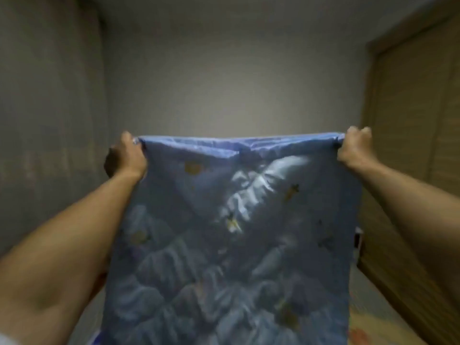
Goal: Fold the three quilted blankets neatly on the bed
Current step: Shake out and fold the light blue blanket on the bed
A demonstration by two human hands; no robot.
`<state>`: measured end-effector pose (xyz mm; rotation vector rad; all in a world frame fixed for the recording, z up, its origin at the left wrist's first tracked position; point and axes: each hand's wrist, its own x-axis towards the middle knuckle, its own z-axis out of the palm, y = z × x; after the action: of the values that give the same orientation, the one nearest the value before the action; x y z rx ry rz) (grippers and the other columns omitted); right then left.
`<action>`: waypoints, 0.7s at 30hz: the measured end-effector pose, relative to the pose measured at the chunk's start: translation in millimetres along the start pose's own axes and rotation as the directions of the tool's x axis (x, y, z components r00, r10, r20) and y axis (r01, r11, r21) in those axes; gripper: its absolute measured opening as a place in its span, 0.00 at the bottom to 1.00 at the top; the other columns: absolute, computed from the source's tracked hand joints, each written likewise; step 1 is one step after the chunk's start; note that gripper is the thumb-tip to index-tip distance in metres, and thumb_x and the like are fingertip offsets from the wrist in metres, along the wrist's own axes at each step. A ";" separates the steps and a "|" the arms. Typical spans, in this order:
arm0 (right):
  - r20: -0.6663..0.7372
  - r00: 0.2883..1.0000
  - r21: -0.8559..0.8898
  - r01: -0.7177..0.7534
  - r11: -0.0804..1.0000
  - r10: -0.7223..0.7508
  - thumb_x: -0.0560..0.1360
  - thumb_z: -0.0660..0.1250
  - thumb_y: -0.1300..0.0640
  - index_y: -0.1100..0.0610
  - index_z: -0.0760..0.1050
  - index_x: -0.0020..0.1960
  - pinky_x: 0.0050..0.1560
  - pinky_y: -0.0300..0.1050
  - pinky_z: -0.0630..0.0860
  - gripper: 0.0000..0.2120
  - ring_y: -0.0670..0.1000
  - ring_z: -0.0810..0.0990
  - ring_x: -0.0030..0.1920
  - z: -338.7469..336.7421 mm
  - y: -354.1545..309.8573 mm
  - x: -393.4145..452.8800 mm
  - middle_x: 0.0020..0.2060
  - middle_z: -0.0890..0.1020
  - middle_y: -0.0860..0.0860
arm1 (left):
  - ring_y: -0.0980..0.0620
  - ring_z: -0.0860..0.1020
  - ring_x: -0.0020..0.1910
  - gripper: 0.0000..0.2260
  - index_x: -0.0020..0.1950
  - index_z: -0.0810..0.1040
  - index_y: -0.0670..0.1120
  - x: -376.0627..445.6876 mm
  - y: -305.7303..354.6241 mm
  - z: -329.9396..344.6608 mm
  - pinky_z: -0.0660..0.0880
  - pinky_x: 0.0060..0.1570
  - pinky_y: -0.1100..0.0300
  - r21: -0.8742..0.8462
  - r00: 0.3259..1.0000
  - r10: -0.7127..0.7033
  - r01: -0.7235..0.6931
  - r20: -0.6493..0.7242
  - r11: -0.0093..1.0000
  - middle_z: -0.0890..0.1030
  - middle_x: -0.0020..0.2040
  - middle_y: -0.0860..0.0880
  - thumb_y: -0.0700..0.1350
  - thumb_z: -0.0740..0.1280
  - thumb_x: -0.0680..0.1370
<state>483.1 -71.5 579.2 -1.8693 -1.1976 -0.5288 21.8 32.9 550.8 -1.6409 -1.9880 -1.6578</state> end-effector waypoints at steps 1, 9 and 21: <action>-0.126 0.991 0.086 -0.040 0.996 0.051 0.77 0.63 0.62 0.65 0.70 0.60 0.58 0.58 0.73 0.13 0.70 0.74 0.56 -24.2 -21.1 32.1 0.59 0.71 0.67 | 0.33 0.78 0.55 0.11 0.54 0.73 0.45 34.1 35.9 -21.4 0.73 0.49 0.47 -0.119 0.993 -0.029 0.015 -0.118 0.993 0.79 0.57 0.34 0.51 0.58 0.82; -0.426 0.901 0.352 0.079 0.933 0.085 0.79 0.60 0.60 0.61 0.70 0.64 0.60 0.52 0.70 0.14 0.62 0.76 0.61 -132.6 -82.1 86.3 0.62 0.77 0.63 | 0.47 0.75 0.50 0.07 0.55 0.74 0.46 108.3 73.5 -121.0 0.72 0.52 0.55 -0.398 0.931 -0.080 -0.074 -0.356 0.915 0.80 0.60 0.42 0.48 0.61 0.81; 0.638 0.723 0.192 0.184 0.964 -0.265 0.69 0.75 0.65 0.56 0.81 0.44 0.40 0.45 0.71 0.08 0.58 0.81 0.41 26.6 155.2 -240.8 0.37 0.80 0.55 | 0.36 0.79 0.55 0.17 0.63 0.78 0.46 -174.4 -265.4 -68.5 0.74 0.56 0.42 0.180 0.814 0.248 -0.391 0.525 0.903 0.80 0.59 0.37 0.40 0.68 0.75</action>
<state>508.5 -209.2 327.8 -1.8716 -1.8953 0.1212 -135.4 -90.0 294.4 -2.2851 -1.8572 -0.8445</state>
